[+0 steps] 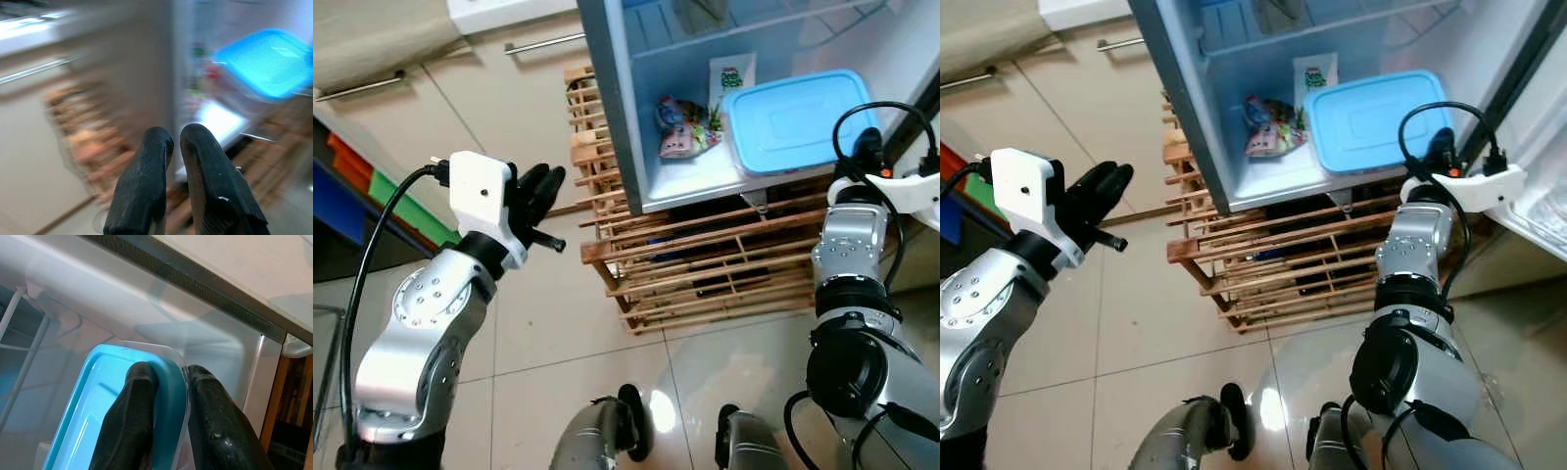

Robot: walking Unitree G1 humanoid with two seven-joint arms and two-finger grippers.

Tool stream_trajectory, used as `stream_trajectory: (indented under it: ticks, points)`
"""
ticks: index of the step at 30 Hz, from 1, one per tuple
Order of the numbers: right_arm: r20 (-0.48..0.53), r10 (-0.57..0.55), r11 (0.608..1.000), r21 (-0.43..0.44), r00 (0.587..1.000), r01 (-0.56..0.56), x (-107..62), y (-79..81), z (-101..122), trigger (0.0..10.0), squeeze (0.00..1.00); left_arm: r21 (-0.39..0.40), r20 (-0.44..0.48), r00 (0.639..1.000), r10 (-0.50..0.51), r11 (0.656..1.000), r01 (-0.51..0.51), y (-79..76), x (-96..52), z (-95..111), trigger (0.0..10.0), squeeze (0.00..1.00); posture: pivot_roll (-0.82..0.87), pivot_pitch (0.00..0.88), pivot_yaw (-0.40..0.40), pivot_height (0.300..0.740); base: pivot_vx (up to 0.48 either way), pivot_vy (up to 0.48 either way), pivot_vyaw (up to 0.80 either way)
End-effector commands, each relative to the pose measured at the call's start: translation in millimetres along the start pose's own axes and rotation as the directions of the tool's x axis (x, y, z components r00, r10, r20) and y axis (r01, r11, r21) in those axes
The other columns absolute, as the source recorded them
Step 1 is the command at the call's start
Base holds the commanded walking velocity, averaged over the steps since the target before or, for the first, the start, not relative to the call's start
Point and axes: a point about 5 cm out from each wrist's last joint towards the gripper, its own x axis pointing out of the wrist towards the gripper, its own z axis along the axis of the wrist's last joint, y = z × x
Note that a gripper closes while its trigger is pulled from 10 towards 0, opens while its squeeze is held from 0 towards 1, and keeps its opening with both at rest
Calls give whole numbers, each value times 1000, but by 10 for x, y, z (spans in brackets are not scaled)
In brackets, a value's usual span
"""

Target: Restocking fridge

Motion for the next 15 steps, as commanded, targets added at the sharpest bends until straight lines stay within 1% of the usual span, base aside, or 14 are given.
stream_trajectory:
  ticks: [1, 3, 4, 6, 7, 9, 11, 12, 13, 15]
  points:
    - [-98, 5, 996, -91, 995, -14, -8, 24, -139, 10000, 0, 12, -19, 998, -67, 998, 67, -85, -41, -3, 10000, 0, 141, 308, 197, 740, 0, 0, 0]
    - [-111, 8, 993, -119, 994, -21, 1, 45, -155, 10000, 0, 30, -31, 992, -120, 992, 120, -178, -52, -4, 10000, 0, 141, 309, 193, 740, 0, 0, 0]
    - [-118, 16, 991, -131, 993, -32, 19, 90, -166, 10000, 384, 29, -38, 991, -128, 991, 129, -206, -53, -10, 10000, 0, 142, 309, 189, 740, 0, 0, 0]
    - [-119, 20, 991, -131, 993, -35, 26, 106, -166, 10000, 384, 28, -40, 991, -125, 992, 127, -208, -50, -13, 10000, 0, 140, 308, 188, 740, 0, 0, 0]
    - [-110, 42, 988, -140, 993, -58, 49, 168, -147, 10000, 1000, 30, -38, 992, -119, 992, 120, -204, -50, -10, 10000, 0, 141, 308, 185, 740, 0, 0, 0]
    - [-105, 56, 987, -144, 993, -71, 58, 197, -138, 10000, 1000, 31, -37, 992, -118, 992, 120, -204, -52, -7, 10000, 0, 141, 308, 185, 740, 0, 0, 0]
    - [-95, 75, 985, -151, 993, -89, 80, 261, -118, 10000, 1000, 42, -34, 987, -157, 986, 159, -250, -63, 10, 10000, 0, 141, 307, 182, 740, 0, 0, 0]
    - [-95, 75, 985, -151, 993, -89, 80, 261, -118, 10000, 1000, 42, -34, 987, -157, 986, 159, -250, -63, 10, 10000, 0, 141, 307, 182, 740, 0, 0, 0]
    - [-95, 70, 984, -155, 993, -85, 88, 263, -116, 10000, 1000, 61, -38, 981, -193, 979, 195, -302, -72, 12, 10000, 0, 140, 305, 180, 740, 0, 0, 0]
    - [-96, 60, 985, -156, 994, -75, 89, 245, -119, 10000, 1000, 63, -40, 979, -200, 977, 202, -318, -72, 9, 10000, 0, 140, 305, 180, 740, 0, 0, 0]
